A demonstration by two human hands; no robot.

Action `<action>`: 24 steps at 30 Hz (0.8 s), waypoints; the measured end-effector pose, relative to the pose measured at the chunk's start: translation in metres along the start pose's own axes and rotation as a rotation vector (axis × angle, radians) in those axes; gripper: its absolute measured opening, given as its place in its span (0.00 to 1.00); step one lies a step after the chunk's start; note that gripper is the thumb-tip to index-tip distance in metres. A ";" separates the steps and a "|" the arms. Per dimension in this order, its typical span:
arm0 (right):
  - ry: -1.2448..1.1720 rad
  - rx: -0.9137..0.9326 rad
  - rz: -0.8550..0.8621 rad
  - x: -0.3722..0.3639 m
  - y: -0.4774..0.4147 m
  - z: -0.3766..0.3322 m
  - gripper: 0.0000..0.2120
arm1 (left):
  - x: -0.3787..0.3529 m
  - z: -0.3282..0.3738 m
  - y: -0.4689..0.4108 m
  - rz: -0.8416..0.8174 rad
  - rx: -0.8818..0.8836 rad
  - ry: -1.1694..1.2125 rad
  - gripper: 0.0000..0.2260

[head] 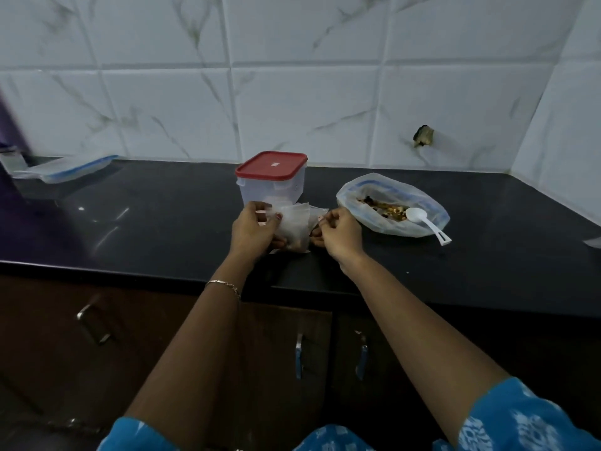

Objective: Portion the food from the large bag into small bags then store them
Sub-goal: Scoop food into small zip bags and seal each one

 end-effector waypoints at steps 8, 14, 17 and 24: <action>-0.056 0.004 0.040 0.050 0.009 -0.010 0.05 | 0.006 0.026 0.029 0.315 -0.370 -0.206 0.29; 0.088 0.121 0.205 0.141 -0.001 -0.009 0.04 | -0.051 0.065 0.076 0.252 -0.589 -0.015 0.14; 0.259 0.172 0.336 0.209 -0.008 -0.003 0.03 | -0.101 0.072 0.103 0.072 -0.549 0.076 0.10; 0.724 0.176 0.598 0.349 -0.023 0.022 0.10 | -0.199 0.068 0.166 -0.403 -0.375 0.178 0.08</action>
Point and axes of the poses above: each hand's wrist, its own y-axis away from the middle knuckle, its own x-axis out of the back of the hand, z = x × y, the point moved 5 cm from there along -y, towards the middle knuckle, and after that the axes turned 14 degrees about z, right-handed, at the moved point
